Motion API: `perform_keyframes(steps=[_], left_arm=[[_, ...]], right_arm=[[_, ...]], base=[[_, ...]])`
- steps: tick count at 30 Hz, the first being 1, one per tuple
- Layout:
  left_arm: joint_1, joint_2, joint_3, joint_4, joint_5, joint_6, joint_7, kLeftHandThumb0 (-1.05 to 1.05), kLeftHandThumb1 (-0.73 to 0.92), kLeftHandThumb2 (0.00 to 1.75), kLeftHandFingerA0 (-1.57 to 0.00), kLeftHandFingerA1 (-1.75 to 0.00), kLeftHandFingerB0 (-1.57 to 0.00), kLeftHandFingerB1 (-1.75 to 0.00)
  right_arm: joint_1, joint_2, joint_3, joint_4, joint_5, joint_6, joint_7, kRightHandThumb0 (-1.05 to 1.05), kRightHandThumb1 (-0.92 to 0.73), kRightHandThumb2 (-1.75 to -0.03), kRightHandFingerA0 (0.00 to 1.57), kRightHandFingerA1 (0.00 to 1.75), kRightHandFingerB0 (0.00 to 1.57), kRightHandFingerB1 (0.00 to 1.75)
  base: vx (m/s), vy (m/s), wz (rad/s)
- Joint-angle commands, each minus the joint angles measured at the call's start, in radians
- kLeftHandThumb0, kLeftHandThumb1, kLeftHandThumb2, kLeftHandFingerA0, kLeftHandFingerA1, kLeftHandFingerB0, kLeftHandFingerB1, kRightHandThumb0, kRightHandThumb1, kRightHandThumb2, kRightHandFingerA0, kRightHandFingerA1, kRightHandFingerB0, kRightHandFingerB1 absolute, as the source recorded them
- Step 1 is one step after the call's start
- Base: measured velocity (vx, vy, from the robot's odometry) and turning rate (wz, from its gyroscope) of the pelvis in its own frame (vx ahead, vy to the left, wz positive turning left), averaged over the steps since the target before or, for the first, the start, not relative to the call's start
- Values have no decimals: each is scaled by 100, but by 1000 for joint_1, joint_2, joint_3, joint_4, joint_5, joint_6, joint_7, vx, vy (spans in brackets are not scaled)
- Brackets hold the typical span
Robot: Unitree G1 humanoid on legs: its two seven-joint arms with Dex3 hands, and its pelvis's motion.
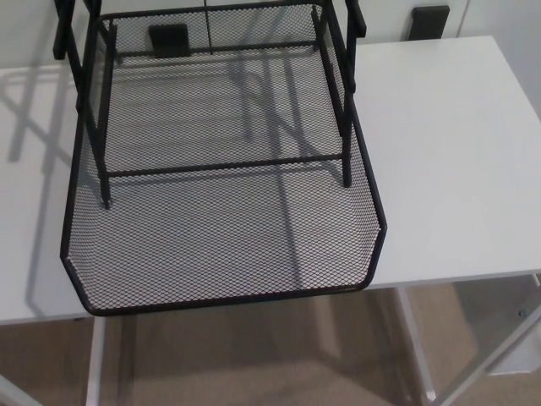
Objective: The robot walks towards a file tray kept in the middle of a desk and uses its right hand to grab a tray and pulls it out towards itself
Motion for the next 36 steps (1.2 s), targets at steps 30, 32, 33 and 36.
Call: perform_keyframes(steps=[30, 32, 33, 36], left_arm=[[-57, 9, -47, -6, 51, -17, 25, -25, 45, 87, -29, -54, -10, -45], [-66, -2, -27, -5, 16, 13, 16, -32, 57, 65, -31, -40, -20, -36], [-69, -2, -28, 5, 17, 9, 15, -21, 45, 87, -27, -53, -10, -46], [-70, -3, -32, 30, 23, -24, 13, -32, 58, 65, -30, -39, -21, -36]], right_arm=[[22, -25, -12, -50, 53, -13, -31, -34, -36, -84, 4, 54, 0, 52], [24, -24, -5, -47, 45, -13, -35, -33, -35, -83, 5, 53, 0, 52], [31, -23, -5, -46, 46, -22, -36, -34, -34, -83, 5, 53, 0, 52], [34, -37, 5, -55, 37, -8, -26, -35, -33, -83, 5, 53, 0, 52]], base=[[0, 0, 0], [0, 0, 0], [0, 0, 0], [0, 0, 0]])
